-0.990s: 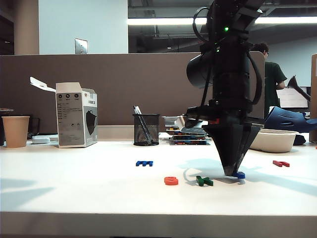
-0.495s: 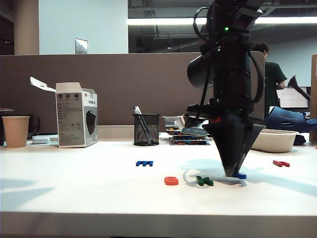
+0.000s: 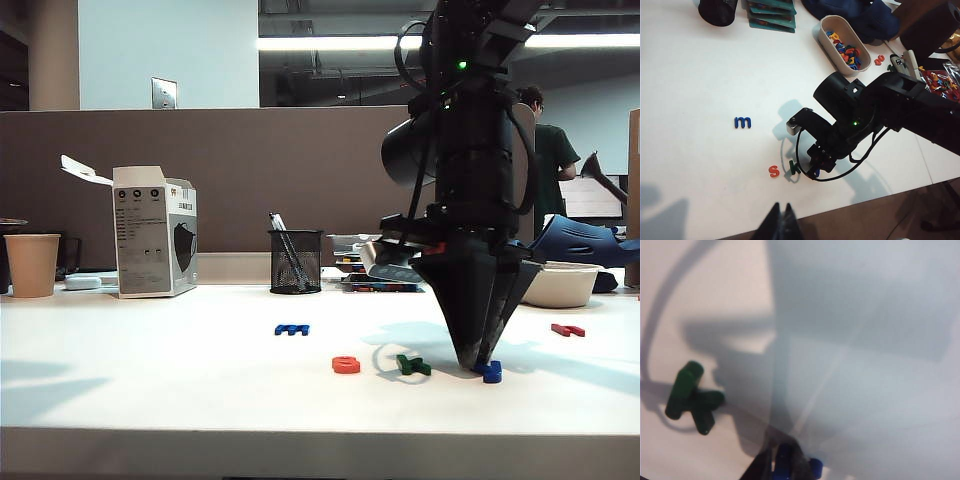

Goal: Select the appropriate letters from the row of letter magnets placed on the table to arrange into the word "sky".

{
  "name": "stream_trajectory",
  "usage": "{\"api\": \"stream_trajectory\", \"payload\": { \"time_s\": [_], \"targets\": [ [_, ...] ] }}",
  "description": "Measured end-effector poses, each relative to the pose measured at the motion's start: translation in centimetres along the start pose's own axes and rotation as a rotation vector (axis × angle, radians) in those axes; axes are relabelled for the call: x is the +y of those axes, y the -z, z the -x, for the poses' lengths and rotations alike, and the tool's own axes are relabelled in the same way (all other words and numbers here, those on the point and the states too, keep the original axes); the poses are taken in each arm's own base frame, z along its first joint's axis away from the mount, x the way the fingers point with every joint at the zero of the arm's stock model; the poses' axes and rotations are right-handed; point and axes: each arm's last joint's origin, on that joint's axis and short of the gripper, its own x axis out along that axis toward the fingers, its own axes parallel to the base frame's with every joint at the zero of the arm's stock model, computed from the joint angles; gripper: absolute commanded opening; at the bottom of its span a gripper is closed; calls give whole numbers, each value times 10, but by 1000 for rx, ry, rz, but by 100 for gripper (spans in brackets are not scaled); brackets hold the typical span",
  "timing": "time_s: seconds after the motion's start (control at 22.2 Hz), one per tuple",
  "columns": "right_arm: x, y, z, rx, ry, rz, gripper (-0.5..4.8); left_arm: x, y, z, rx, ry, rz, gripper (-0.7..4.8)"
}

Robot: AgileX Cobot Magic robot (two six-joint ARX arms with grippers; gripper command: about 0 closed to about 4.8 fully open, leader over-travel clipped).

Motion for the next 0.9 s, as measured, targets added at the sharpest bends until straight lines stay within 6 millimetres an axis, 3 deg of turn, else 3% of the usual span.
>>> {"api": "stream_trajectory", "payload": {
  "time_s": [0.23, 0.5, 0.72, 0.9],
  "targets": [
    [0, -2, 0, -17, 1, 3, 55, 0, 0, 0, 0, 0, 0, -5],
    [-1, -5, 4, -42, 31, 24, 103, 0, 0, 0, 0, 0, 0, -5],
    [1, -14, 22, -112, 61, 36, 107, 0, 0, 0, 0, 0, 0, -5],
    [4, -23, 53, -215, 84, 50, 15, 0, 0, 0, 0, 0, 0, -5]
  ]
}}
